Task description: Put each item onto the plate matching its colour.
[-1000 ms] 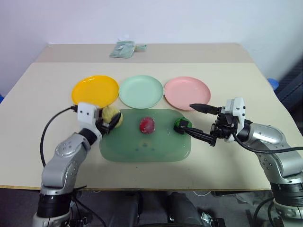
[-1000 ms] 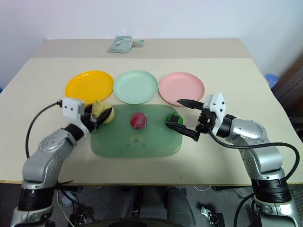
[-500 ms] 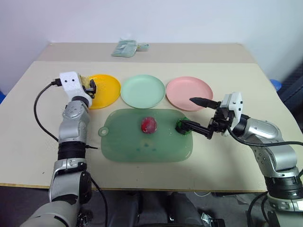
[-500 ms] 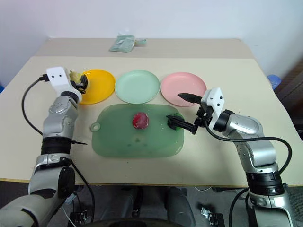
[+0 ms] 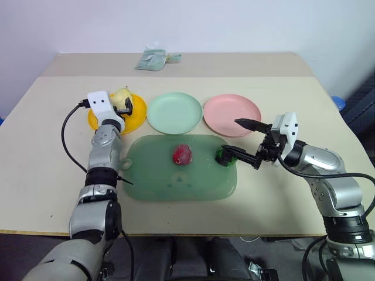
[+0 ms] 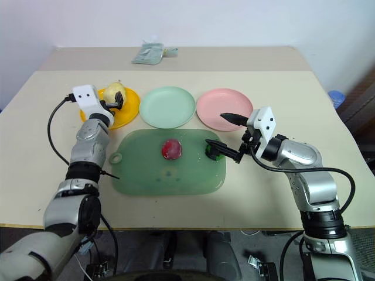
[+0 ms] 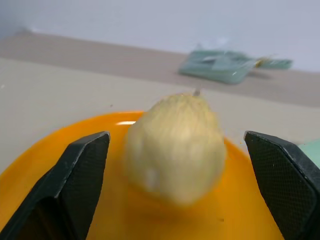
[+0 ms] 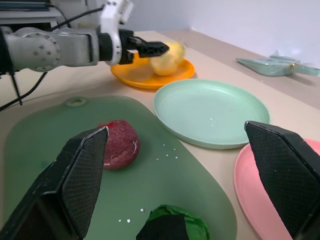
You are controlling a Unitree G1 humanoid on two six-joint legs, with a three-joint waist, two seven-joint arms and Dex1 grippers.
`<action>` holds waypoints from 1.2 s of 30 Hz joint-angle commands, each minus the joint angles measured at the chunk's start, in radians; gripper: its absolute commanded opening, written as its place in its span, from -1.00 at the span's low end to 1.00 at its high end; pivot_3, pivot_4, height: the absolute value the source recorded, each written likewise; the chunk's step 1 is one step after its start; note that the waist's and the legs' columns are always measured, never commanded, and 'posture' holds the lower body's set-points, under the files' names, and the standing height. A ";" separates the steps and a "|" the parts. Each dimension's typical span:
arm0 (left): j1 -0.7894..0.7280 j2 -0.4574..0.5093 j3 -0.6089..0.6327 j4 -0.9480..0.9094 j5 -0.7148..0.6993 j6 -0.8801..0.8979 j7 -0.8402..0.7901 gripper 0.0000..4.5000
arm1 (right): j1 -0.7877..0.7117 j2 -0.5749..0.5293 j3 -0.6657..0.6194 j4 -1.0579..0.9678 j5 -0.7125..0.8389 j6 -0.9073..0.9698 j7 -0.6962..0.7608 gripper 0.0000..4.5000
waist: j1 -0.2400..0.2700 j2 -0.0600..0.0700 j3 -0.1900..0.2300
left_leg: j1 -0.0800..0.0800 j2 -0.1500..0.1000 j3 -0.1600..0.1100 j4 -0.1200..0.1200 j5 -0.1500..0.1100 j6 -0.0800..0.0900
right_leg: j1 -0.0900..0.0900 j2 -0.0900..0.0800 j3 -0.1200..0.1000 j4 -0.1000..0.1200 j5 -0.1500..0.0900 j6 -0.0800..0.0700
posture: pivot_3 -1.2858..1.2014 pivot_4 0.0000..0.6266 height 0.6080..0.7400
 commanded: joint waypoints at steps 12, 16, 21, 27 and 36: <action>0.564 0.290 0.015 -0.806 -0.283 0.302 -0.511 0.98 | -0.077 0.084 0.125 -0.098 -0.002 0.207 -0.131 1.00 | -0.012 0.002 -0.001 | 0.000 0.000 0.000 -0.001 0.000 0.000 | -0.001 0.000 0.000 0.001 0.000 0.000 | 0.03 -0.52 1.00; 0.683 0.372 0.081 -0.807 -0.361 0.278 -0.714 0.98 | -0.124 0.118 0.178 -0.130 0.004 0.314 -0.191 1.00 | -0.011 0.002 -0.001 | 0.000 0.000 0.000 -0.001 0.000 0.000 | 0.000 0.000 0.000 0.000 0.000 -0.001 | 0.03 -0.52 1.00; 0.838 0.473 0.148 -0.850 -0.458 0.277 -0.970 0.98 | -0.182 0.133 0.253 -0.114 -0.032 0.390 -0.218 1.00 | -0.013 0.002 -0.001 | 0.000 0.000 0.000 -0.002 0.000 0.000 | 0.000 -0.001 0.000 -0.001 0.000 -0.001 | 0.03 -0.52 1.00; 0.919 0.572 0.168 -0.907 -0.494 0.296 -1.125 0.98 | -0.219 0.147 0.334 -0.040 -0.099 0.389 -0.203 1.00 | -0.015 0.002 -0.001 | 0.000 0.000 0.000 -0.003 -0.001 0.001 | 0.000 -0.002 -0.002 -0.003 0.000 -0.001 | 0.03 -0.52 1.00; 0.921 0.574 0.167 -0.937 -0.492 0.305 -1.134 0.98 | -0.249 0.256 0.393 0.132 -0.206 0.307 -0.224 1.00 | -0.017 0.002 -0.001 | 0.000 0.001 0.000 -0.003 -0.001 0.001 | -0.001 -0.001 -0.002 -0.002 0.000 -0.001 | 0.03 -0.52 1.00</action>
